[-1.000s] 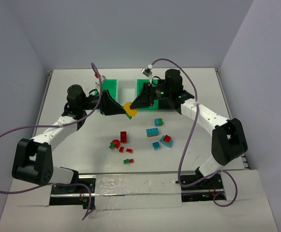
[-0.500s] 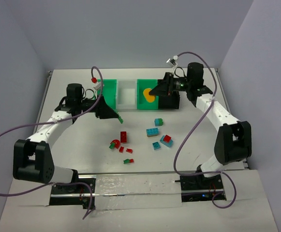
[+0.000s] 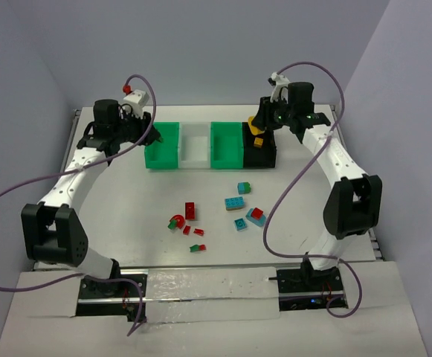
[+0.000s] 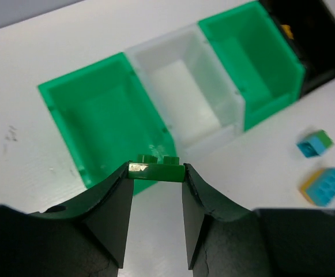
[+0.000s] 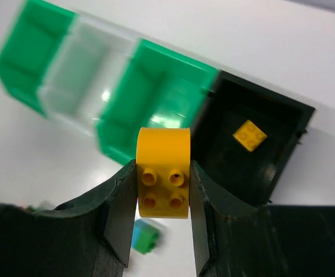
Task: Sort the legos into containers by color
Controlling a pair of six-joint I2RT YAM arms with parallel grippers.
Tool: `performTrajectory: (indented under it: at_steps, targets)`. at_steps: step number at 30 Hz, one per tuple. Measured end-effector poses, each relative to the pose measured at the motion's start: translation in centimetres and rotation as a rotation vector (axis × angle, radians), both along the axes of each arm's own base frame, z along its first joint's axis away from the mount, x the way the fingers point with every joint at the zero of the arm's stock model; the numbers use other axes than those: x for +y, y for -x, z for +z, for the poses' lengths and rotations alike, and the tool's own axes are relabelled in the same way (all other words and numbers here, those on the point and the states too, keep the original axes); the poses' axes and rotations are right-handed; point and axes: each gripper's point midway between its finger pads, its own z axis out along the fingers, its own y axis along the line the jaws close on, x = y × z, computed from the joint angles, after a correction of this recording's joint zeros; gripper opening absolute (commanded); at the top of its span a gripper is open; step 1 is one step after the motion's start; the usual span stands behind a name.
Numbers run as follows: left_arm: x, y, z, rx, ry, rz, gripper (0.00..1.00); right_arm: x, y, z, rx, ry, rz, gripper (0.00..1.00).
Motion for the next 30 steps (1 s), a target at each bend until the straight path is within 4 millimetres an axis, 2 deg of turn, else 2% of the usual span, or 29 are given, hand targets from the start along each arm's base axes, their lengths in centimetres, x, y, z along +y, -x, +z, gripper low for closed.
performTrajectory:
  at_steps: [6,10,11,15,17,19,21,25,29,30]
  targets:
    - [1.7,-3.3,-3.2,0.026,-0.085,0.112,0.0,-2.2,-1.8,-7.5,0.134,0.142,-0.094,0.0]
    - [1.8,-4.7,-5.2,0.055,-0.118,0.14,0.0,-2.7,-2.2,-9.9,0.17,0.192,-0.115,0.06]
    - [1.8,-5.1,-5.5,0.058,-0.124,0.144,0.0,-2.8,-2.3,-10.2,0.172,0.201,-0.118,0.09]
    - [1.4,-6.3,-5.9,0.05,-0.141,0.152,0.01,-2.7,-3.2,-10.4,0.158,0.226,-0.127,0.46]
    - [1.2,-6.7,-6.0,0.044,-0.15,0.152,0.02,-2.6,-3.6,-10.4,0.151,0.236,-0.13,0.59]
    - [0.9,-7.1,-6.2,0.037,-0.159,0.15,0.03,-2.6,-3.9,-10.5,0.146,0.247,-0.133,0.78]
    - [0.7,-7.7,-6.4,0.033,-0.165,0.149,0.06,-2.6,-4.2,-10.4,0.142,0.252,-0.135,0.89]
    - [0.6,-8.3,-7.0,0.037,-0.179,0.153,0.14,-2.3,-4.5,-10.1,0.136,0.251,-0.134,0.98]
    - [0.4,-8.7,-7.2,0.036,-0.186,0.155,0.3,-1.6,-4.5,-9.6,0.131,0.24,-0.12,0.99]
    - [0.3,-8.8,-7.2,0.035,-0.187,0.155,0.38,-1.4,-4.4,-9.5,0.131,0.235,-0.112,0.99]
